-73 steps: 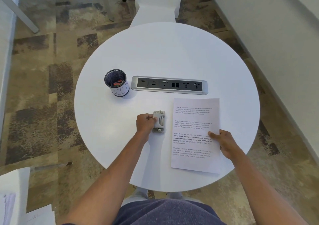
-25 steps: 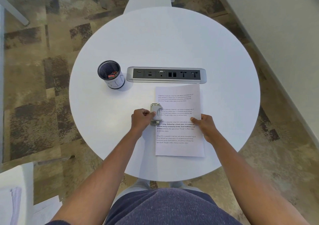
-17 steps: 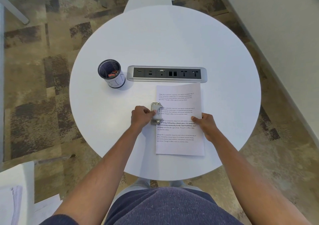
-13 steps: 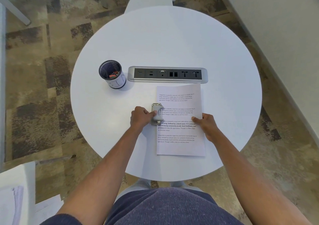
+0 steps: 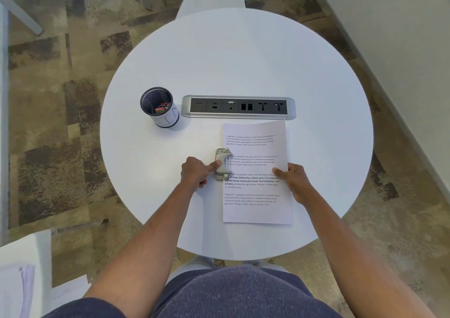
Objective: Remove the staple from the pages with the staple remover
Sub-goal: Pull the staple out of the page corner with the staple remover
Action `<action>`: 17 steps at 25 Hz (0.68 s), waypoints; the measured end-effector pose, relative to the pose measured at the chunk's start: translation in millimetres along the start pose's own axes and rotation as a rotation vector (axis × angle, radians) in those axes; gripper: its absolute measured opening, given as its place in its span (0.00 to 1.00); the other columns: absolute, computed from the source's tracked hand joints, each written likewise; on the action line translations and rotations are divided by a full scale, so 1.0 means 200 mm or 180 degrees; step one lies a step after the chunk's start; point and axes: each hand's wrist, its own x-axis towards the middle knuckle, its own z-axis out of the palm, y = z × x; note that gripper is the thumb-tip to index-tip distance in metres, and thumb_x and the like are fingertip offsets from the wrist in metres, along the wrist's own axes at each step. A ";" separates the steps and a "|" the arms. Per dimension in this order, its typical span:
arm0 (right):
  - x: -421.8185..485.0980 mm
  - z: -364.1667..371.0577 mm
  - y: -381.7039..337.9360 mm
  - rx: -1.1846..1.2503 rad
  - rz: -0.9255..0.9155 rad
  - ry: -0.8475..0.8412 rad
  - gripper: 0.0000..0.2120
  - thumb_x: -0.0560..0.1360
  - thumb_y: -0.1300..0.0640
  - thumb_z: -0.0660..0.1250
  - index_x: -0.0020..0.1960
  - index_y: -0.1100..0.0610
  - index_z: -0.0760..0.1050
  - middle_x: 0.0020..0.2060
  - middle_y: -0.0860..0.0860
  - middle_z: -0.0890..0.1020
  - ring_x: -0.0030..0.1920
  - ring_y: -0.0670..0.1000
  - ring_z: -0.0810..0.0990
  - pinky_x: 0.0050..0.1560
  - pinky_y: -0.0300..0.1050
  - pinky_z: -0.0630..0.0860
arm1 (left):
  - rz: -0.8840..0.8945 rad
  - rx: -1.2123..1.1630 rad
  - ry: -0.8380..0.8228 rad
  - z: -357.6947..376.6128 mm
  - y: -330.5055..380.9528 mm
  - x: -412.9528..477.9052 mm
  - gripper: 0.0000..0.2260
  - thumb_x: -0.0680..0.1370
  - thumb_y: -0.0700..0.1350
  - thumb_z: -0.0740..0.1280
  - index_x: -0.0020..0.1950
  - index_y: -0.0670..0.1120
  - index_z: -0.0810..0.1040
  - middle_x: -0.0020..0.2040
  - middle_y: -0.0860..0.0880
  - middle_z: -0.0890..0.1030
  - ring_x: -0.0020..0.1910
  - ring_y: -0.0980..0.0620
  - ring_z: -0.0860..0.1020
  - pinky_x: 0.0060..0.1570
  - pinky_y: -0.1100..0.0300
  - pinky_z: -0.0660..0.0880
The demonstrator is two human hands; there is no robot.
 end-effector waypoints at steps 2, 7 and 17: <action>0.00 0.00 0.00 -0.0004 0.0004 0.0010 0.09 0.75 0.63 0.70 0.54 0.64 0.81 0.50 0.60 0.85 0.52 0.62 0.84 0.56 0.61 0.80 | -0.0076 0.0040 0.0072 0.01 0.00 -0.01 0.28 0.63 0.59 0.78 0.27 0.46 0.62 0.22 0.47 0.71 0.21 0.46 0.73 0.27 0.59 0.72; 0.01 0.01 0.00 -0.0007 0.0028 0.0016 0.08 0.75 0.63 0.70 0.53 0.63 0.81 0.50 0.60 0.85 0.51 0.62 0.84 0.56 0.60 0.80 | -0.0196 0.0237 0.0131 0.02 0.02 -0.03 0.28 0.63 0.61 0.78 0.30 0.46 0.62 0.26 0.48 0.73 0.23 0.44 0.79 0.31 0.54 0.78; 0.00 0.01 0.01 0.0000 -0.0015 0.0024 0.09 0.75 0.64 0.70 0.54 0.65 0.80 0.51 0.61 0.85 0.52 0.62 0.84 0.56 0.61 0.80 | -0.0121 0.0332 0.0158 0.01 0.02 -0.05 0.26 0.64 0.62 0.76 0.32 0.45 0.66 0.25 0.47 0.77 0.25 0.44 0.82 0.31 0.53 0.80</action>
